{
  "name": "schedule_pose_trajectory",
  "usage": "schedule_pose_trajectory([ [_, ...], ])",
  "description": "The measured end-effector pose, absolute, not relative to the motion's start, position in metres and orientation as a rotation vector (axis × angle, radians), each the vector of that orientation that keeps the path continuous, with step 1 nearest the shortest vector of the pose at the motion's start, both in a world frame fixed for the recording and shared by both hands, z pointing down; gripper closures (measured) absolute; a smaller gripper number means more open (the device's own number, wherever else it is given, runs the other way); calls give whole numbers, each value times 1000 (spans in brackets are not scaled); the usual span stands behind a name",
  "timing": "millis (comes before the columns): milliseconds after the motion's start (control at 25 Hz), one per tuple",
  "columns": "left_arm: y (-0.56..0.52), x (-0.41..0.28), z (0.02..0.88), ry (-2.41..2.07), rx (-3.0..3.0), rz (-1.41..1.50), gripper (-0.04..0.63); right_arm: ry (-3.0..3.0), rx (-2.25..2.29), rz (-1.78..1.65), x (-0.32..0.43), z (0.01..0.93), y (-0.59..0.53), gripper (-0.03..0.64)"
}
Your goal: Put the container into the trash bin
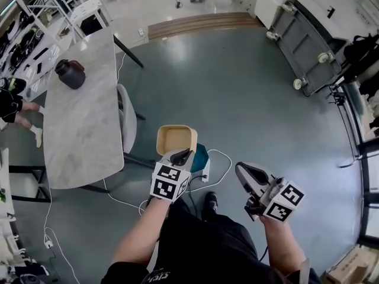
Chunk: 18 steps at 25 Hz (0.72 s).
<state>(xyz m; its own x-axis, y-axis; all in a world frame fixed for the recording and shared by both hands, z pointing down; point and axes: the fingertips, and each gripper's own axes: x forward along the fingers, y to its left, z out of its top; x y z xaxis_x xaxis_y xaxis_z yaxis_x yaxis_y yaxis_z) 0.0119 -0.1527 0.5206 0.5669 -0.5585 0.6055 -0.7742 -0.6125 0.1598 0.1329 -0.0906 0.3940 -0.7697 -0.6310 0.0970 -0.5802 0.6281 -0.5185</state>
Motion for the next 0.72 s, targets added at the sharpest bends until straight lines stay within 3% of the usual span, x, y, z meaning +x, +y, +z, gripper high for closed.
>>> schedule_pose_trajectory([
  [720, -159, 35, 681, -941, 2269, 844, 561, 2729, -1066, -1120, 131, 518, -108, 623],
])
